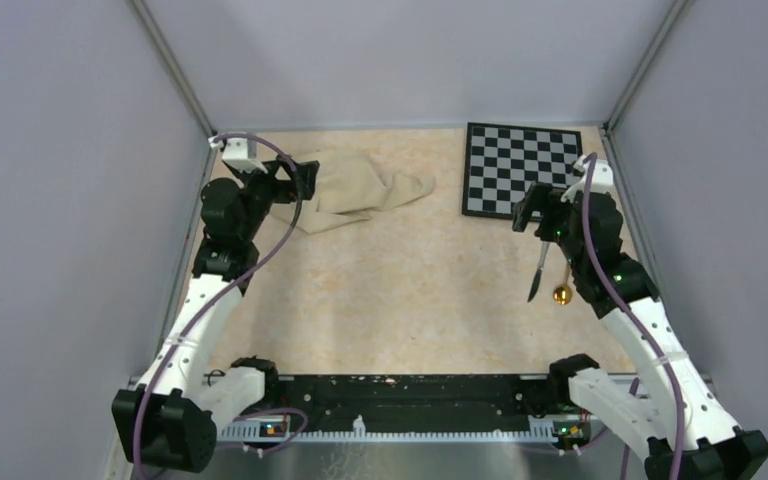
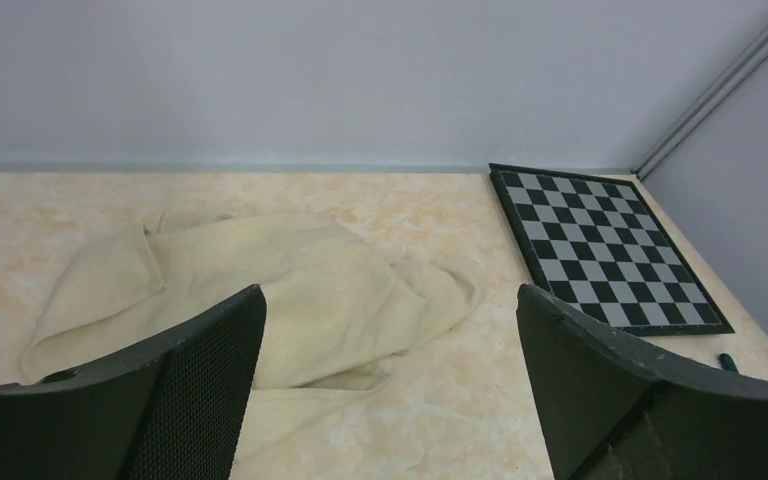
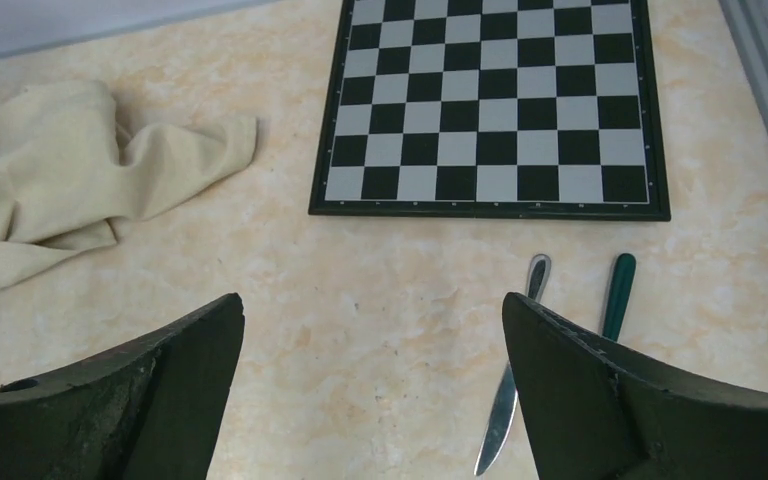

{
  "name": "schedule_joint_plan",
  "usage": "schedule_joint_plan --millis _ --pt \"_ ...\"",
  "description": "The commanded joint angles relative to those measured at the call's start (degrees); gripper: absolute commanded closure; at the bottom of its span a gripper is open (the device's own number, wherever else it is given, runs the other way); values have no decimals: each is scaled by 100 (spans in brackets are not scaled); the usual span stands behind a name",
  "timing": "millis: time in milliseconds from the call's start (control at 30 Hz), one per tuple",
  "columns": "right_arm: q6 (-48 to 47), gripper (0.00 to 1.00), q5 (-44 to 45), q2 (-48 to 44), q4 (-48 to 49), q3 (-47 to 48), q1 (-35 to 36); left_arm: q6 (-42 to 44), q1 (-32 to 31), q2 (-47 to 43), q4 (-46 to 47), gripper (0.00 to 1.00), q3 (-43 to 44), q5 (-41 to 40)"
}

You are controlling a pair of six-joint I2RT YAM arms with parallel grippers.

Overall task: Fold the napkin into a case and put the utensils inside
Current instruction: Move the crumpled napkin to the corner of the board.

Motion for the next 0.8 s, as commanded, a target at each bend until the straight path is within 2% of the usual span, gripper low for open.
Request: schedule_joint_plan --millis 0,100,300,400,533,667,767 --pt "223 1 22 377 650 -42 39 60 -35 114 582 2 288 483" --pt "422 1 -178 949 1128 -25 307 -14 -148 246 591 1 325 637" --pt "1275 1 -683 2575 2854 14 1094 -5 -377 508 483 1 439 729" --pt "2009 1 -1018 3595 3652 236 1518 -17 -373 538 388 2 501 717" --pt "3534 1 -1316 4866 5023 443 2001 -47 -308 480 349 2 526 697" --pt "5259 2 -1050 6072 5081 1062 2392 -178 -118 397 394 1 496 757" --pt "5995 4 -679 6620 4929 1502 2651 -216 -57 361 434 1 472 768"
